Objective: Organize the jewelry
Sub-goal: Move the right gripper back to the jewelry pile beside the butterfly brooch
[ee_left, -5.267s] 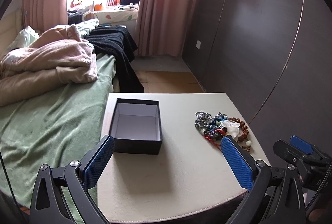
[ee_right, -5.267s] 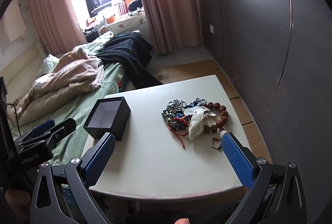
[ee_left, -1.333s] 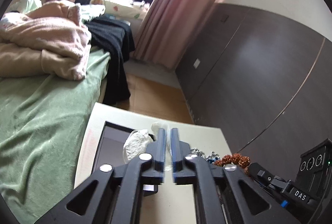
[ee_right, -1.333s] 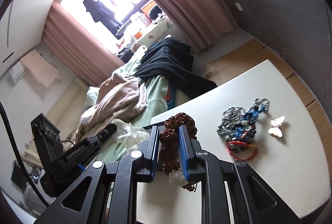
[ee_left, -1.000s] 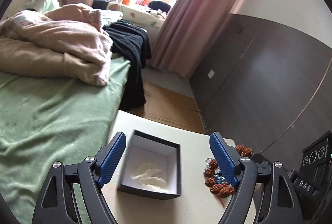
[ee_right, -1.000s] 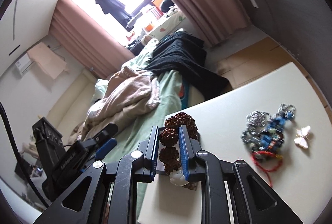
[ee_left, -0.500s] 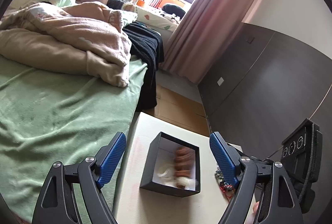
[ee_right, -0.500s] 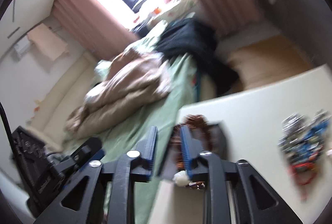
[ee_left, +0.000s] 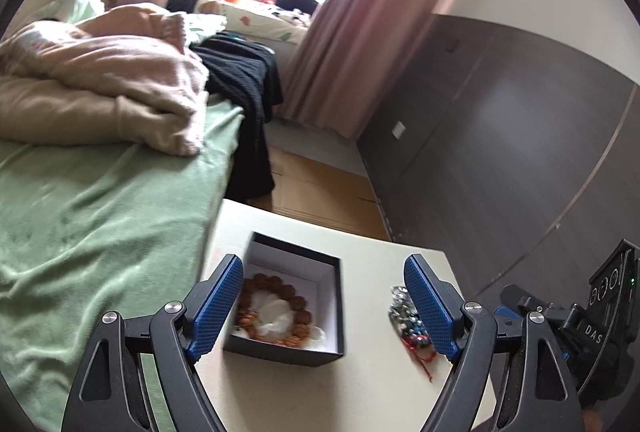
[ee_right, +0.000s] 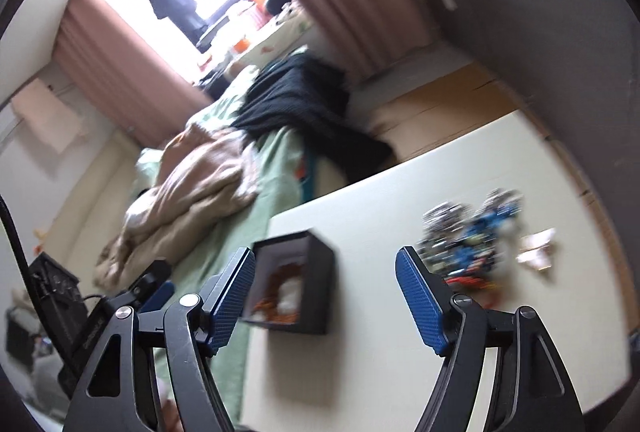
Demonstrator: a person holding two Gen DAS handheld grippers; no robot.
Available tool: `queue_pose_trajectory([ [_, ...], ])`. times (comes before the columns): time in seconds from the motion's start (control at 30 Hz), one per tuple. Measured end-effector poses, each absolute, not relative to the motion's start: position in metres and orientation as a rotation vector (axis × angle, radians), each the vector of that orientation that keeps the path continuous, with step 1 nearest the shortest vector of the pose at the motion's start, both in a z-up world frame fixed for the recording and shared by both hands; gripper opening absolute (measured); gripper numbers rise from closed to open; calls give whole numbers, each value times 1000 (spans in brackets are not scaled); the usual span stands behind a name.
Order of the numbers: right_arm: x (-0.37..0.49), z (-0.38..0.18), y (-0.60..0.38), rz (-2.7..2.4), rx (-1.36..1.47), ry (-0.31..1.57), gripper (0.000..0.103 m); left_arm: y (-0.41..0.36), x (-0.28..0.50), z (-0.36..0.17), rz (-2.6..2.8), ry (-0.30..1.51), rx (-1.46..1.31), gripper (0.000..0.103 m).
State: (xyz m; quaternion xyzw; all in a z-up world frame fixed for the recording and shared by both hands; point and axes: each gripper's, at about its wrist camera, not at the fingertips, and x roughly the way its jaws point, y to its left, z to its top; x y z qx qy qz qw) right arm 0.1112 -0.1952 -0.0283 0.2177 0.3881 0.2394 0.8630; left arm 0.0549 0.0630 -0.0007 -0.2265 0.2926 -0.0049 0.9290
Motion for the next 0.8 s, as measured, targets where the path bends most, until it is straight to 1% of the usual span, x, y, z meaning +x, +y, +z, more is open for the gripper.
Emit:
queue_pose_trajectory([
  [0.6,87,-54,-281,303,574,894,73,-41,76,-19,-165,683,-336,83],
  [0.63,86,-56,-286,292,581,898,73,-47,77,-21,-177,690,-329,81],
  [0.77,84,-61,-313,227,638,915,73,-69,85,-33,-252,749,-343,66],
  [0.8,85,-62,-318,215,651,914,73,-76,87,-37,-270,766,-350,64],
])
